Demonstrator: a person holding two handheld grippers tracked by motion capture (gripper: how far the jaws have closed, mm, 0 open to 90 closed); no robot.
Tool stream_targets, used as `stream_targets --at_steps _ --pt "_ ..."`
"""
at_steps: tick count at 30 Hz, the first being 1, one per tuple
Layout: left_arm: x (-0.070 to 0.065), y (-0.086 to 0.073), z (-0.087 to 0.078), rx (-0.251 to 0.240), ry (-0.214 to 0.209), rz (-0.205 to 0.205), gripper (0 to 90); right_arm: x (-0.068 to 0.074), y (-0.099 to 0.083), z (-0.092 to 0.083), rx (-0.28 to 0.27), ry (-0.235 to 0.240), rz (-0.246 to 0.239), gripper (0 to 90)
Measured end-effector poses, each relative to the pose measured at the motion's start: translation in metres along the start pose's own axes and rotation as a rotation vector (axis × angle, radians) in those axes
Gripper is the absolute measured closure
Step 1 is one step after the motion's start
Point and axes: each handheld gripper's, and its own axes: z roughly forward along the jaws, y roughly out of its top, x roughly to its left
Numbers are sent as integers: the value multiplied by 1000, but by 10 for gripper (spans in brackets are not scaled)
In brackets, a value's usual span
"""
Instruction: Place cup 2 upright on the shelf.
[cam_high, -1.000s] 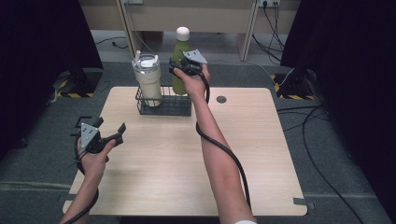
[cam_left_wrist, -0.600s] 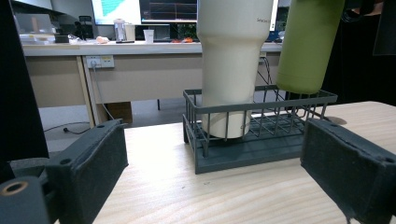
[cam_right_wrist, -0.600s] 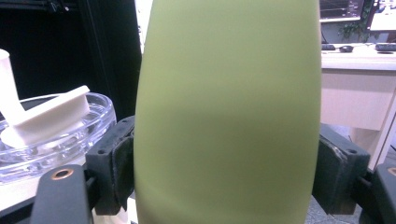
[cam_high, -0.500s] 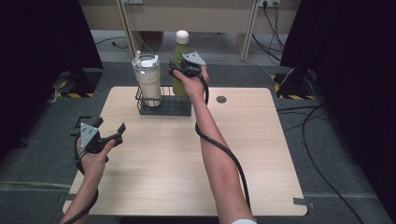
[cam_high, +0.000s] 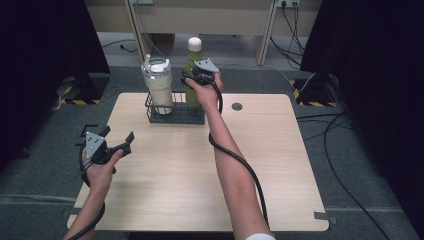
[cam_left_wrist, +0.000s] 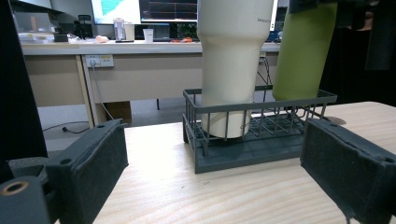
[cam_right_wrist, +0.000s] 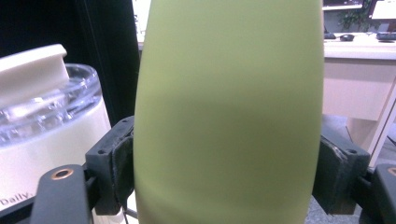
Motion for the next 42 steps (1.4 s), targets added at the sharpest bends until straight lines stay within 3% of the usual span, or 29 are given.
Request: stream_targets --at_steps 21,42 --pt "1 0 0 0 2 -2 65 1 -15 9 46 0 -6 220" --pt "0 -1 0 4 0 -3 64 1 -22 11 54 -2 -8 219"
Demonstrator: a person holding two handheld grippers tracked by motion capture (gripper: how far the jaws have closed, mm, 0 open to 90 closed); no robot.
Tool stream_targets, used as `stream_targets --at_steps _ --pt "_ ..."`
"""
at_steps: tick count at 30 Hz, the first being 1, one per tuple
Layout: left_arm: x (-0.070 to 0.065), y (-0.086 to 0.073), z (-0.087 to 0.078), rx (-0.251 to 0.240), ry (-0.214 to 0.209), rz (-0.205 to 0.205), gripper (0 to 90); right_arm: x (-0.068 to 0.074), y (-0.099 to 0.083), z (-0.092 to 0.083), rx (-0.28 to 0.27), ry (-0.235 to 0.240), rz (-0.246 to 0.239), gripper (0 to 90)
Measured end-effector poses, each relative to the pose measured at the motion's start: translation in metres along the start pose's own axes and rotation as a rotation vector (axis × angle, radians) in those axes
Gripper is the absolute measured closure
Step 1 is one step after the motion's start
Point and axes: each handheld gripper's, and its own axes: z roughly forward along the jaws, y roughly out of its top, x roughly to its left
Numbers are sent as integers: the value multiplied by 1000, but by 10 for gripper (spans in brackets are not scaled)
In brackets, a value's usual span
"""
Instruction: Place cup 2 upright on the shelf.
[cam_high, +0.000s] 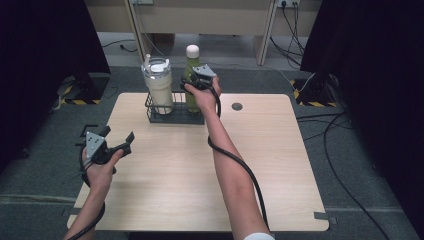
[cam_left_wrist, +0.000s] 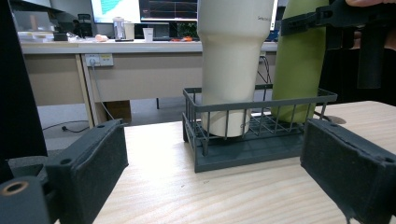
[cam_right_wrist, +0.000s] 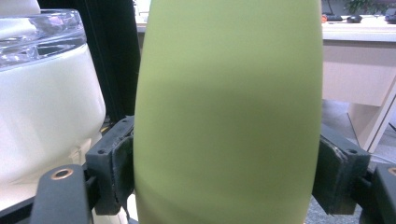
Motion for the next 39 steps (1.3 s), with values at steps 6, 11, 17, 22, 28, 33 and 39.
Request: stream_targets --at_steps 6,11,17,22,28,33,39 --pt "0 0 0 0 -1 0 65 0 0 0 -2 1 0 219" --pt "0 0 0 1 -1 0 65 -1 -1 0 -5 2 2 217" --pt "-1 -1 0 4 -2 -2 65 -2 -3 -1 -10 4 13 201" --pt "-1 -1 0 5 -3 -3 65 0 -5 -1 -1 3 20 143" --pt "0 -1 0 4 -1 -5 65 4 -7 -2 1 21 6 103" --pt "1 -1 -1 4 2 -4 65 5 -8 -1 -3 21 7 102" --pt "0 -2 0 4 0 -8 65 5 -6 -3 -8 15 5 98"
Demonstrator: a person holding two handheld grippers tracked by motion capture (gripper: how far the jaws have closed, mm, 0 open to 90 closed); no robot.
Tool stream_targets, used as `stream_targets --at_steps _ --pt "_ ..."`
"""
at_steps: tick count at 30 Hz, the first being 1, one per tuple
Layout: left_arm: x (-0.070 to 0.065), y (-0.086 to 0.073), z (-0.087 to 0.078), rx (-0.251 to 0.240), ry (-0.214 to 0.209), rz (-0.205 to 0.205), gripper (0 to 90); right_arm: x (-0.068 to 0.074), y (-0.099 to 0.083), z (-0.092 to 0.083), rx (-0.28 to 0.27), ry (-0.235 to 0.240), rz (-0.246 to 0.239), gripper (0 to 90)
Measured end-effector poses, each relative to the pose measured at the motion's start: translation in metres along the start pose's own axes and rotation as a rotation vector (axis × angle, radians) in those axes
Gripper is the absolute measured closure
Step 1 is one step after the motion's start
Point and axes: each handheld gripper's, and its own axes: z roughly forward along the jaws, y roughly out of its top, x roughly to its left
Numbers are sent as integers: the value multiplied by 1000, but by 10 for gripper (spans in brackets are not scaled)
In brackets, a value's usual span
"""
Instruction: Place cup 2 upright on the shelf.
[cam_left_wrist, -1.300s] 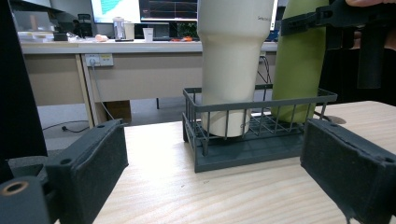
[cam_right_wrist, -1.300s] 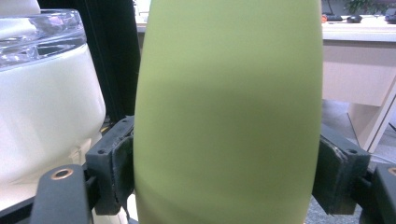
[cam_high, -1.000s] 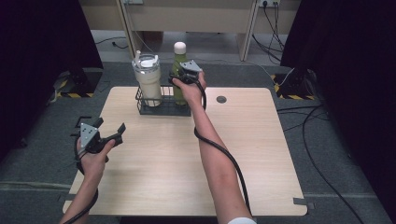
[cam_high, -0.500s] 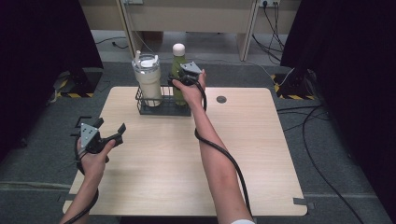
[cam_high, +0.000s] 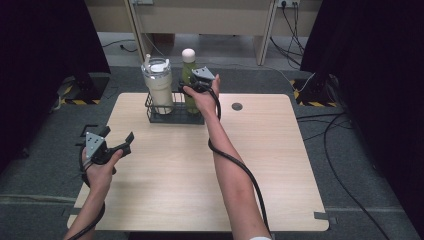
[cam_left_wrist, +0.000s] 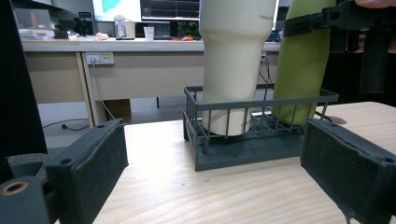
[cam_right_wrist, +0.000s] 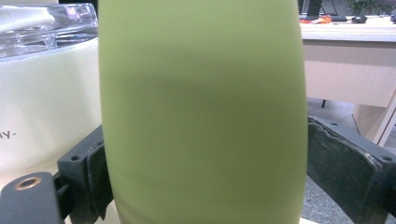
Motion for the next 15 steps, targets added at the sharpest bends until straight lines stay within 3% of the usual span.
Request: stream_targets --at_steps 15 --pt "0 0 0 0 2 0 65 0 1 -12 -30 7 -16 94"
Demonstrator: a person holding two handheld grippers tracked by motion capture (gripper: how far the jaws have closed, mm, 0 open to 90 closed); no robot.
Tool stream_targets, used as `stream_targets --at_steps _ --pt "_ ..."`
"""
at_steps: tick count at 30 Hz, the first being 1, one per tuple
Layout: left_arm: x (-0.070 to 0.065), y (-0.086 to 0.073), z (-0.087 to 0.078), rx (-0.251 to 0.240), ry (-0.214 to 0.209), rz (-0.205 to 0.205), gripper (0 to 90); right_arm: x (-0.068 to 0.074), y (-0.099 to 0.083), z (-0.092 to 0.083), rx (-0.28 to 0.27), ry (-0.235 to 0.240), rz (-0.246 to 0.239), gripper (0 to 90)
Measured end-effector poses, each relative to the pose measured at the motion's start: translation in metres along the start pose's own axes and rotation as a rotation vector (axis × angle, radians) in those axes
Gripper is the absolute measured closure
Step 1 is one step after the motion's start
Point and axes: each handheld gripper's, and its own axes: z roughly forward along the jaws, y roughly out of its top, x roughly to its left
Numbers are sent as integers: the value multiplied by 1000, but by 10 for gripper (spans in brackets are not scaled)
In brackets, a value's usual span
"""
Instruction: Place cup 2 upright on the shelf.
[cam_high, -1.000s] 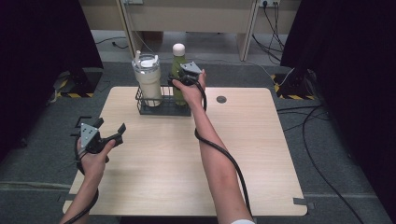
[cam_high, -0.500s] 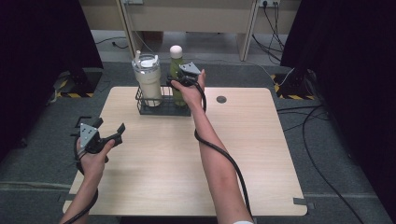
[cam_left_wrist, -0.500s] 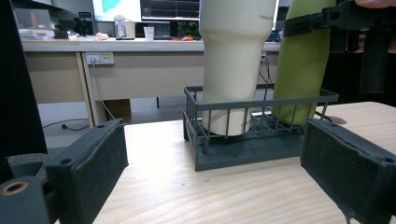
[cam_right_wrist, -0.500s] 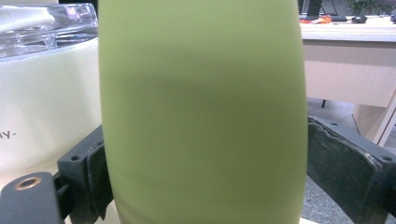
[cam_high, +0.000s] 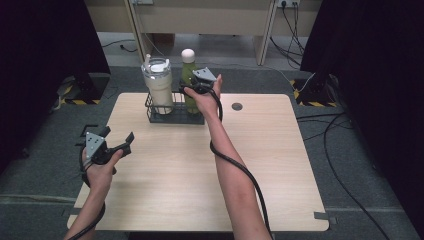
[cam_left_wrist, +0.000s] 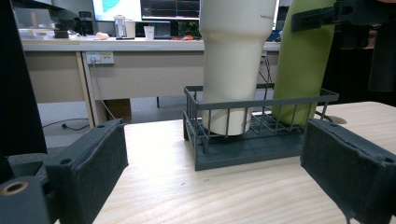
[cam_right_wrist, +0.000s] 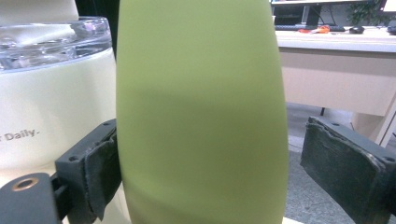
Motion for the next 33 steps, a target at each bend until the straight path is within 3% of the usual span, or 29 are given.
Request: stream_targets --at_steps 25,33 --pt "1 -4 0 14 7 1 64 -6 -3 -38 -16 36 -20 126" --pt "2 -2 -1 12 15 6 64 -20 -3 -59 -23 20 -10 136"
